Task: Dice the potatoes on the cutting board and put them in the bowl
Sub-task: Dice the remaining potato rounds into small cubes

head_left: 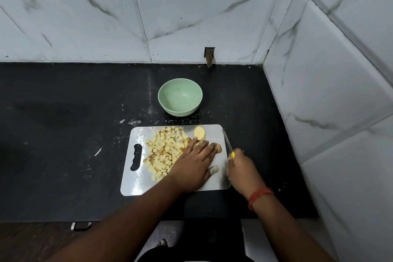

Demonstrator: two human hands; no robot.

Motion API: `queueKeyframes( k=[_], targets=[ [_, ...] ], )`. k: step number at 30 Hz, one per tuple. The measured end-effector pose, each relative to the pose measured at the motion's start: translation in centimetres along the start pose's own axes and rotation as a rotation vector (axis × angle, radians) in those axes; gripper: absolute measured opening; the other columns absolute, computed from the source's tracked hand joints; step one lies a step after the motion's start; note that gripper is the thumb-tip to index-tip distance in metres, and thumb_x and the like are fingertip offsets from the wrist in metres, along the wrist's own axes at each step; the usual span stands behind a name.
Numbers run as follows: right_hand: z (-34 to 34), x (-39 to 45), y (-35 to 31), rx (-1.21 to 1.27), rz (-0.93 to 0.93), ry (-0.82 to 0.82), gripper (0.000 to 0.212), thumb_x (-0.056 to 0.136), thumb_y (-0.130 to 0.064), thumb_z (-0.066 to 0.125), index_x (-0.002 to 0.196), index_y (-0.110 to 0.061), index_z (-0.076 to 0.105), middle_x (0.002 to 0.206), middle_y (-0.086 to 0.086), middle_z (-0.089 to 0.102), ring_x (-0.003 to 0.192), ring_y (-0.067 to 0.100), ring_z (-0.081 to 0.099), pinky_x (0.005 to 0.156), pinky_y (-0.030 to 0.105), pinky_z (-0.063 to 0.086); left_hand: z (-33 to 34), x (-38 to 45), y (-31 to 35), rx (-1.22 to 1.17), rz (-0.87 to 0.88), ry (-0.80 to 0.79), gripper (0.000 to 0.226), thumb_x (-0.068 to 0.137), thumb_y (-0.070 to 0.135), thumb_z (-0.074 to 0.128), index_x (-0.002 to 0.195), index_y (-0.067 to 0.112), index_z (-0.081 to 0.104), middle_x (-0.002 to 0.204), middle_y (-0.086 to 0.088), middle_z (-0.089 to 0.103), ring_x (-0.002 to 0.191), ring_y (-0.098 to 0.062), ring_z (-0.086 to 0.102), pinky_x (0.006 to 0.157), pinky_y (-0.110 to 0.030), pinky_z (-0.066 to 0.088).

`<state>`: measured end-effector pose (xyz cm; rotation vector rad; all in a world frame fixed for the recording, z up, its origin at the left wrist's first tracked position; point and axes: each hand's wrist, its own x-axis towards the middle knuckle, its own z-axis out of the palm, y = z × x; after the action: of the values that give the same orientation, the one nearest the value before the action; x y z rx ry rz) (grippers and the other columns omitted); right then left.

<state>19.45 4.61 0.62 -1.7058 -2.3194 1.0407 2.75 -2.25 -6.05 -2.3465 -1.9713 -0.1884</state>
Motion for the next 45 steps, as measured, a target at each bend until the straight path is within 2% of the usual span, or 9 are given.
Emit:
queueKeyframes(
  k=[4, 7, 13, 17, 22, 29, 35, 41, 45],
  targets=[
    [0.9, -1.3, 0.1, -0.115, -0.038, -0.050, 0.008, 0.102, -0.019, 0.036, 0.100, -0.012, 0.040, 0.103, 0.017, 0.063, 0.091, 0.033, 0.063, 0.071, 0.033, 0.046, 0.3, 0.0, 0.0, 0.009, 0.011, 0.008, 0.062, 0.107, 0.052, 0.033, 0.150, 0.010, 0.048, 0.152, -0.008, 0.049, 0.143, -0.027, 0.041, 0.124, -0.053, 0.021],
    [1.2, -1.2, -0.1, -0.165, -0.027, -0.060, 0.014, 0.103, -0.021, 0.034, 0.108, -0.009, 0.041, 0.106, 0.017, 0.063, 0.095, 0.034, 0.063, 0.070, 0.031, 0.041, 0.4, 0.0, -0.1, 0.005, 0.016, 0.013, 0.061, 0.107, 0.051, 0.033, 0.148, 0.009, 0.050, 0.150, -0.008, 0.051, 0.141, -0.026, 0.043, 0.123, -0.052, 0.023],
    [1.7, -0.8, -0.3, -0.246, 0.047, -0.105, 0.021, 0.099, -0.011, 0.035, 0.117, -0.004, 0.043, 0.113, 0.019, 0.063, 0.101, 0.034, 0.063, 0.077, 0.032, 0.045, 0.4, 0.0, 0.1, 0.000, 0.007, -0.004, 0.061, 0.108, 0.050, 0.031, 0.149, 0.010, 0.049, 0.152, -0.007, 0.048, 0.142, -0.026, 0.042, 0.124, -0.052, 0.021],
    [2.0, -0.4, -0.8, -0.253, 0.082, -0.129, 0.020, 0.100, -0.013, 0.038, 0.116, -0.004, 0.044, 0.116, 0.019, 0.062, 0.103, 0.033, 0.063, 0.078, 0.031, 0.045, 0.3, 0.0, 0.0, -0.008, 0.002, -0.011, 0.061, 0.108, 0.050, 0.030, 0.150, 0.009, 0.048, 0.153, -0.007, 0.047, 0.142, -0.026, 0.041, 0.123, -0.053, 0.020],
    [2.5, 0.0, -1.5, -0.301, 0.118, -0.133, 0.021, 0.100, -0.013, 0.040, 0.119, -0.005, 0.045, 0.117, 0.017, 0.063, 0.105, 0.029, 0.064, 0.086, 0.035, 0.050, 0.1, 0.0, 0.1, -0.018, -0.009, -0.013, 0.062, 0.108, 0.050, 0.026, 0.150, 0.009, 0.047, 0.155, -0.007, 0.045, 0.142, -0.026, 0.040, 0.124, -0.052, 0.019],
    [2.2, 0.9, -2.5, -0.311, 0.170, -0.199, 0.028, 0.097, -0.010, 0.047, 0.124, -0.004, 0.046, 0.122, 0.017, 0.061, 0.113, 0.029, 0.061, 0.093, 0.035, 0.049, -0.1, 0.1, 0.2, -0.008, -0.040, -0.036, 0.065, 0.108, 0.051, 0.023, 0.152, 0.009, 0.044, 0.157, -0.008, 0.043, 0.144, -0.026, 0.038, 0.125, -0.052, 0.016],
    [2.0, -0.1, -2.3, -0.324, 0.191, -0.241, 0.035, 0.096, -0.007, 0.045, 0.130, -0.002, 0.042, 0.129, 0.019, 0.056, 0.118, 0.030, 0.058, 0.096, 0.035, 0.046, -0.3, 0.2, 0.3, 0.017, -0.049, -0.040, 0.066, 0.107, 0.053, 0.025, 0.151, 0.008, 0.046, 0.154, -0.010, 0.047, 0.142, -0.029, 0.041, 0.124, -0.054, 0.020],
    [2.0, -2.6, 0.2, -0.299, 0.207, -0.288, 0.030, 0.094, -0.003, 0.042, 0.124, -0.003, 0.042, 0.121, 0.019, 0.060, 0.108, 0.032, 0.062, 0.090, 0.036, 0.049, -0.3, 0.1, 0.3, 0.028, -0.042, -0.056, 0.067, 0.107, 0.054, 0.025, 0.152, 0.008, 0.044, 0.156, -0.011, 0.044, 0.145, -0.029, 0.037, 0.125, -0.052, 0.017],
    [2.0, -4.0, 0.7, -0.264, 0.129, -0.222, 0.016, 0.097, -0.005, 0.036, 0.110, -0.006, 0.045, 0.113, 0.018, 0.063, 0.101, 0.032, 0.064, 0.079, 0.031, 0.047, -0.2, -0.2, 0.3, 0.021, -0.037, -0.072, 0.069, 0.107, 0.053, 0.020, 0.154, 0.006, 0.040, 0.159, -0.013, 0.039, 0.148, -0.028, 0.033, 0.126, -0.050, 0.013]
  ],
)
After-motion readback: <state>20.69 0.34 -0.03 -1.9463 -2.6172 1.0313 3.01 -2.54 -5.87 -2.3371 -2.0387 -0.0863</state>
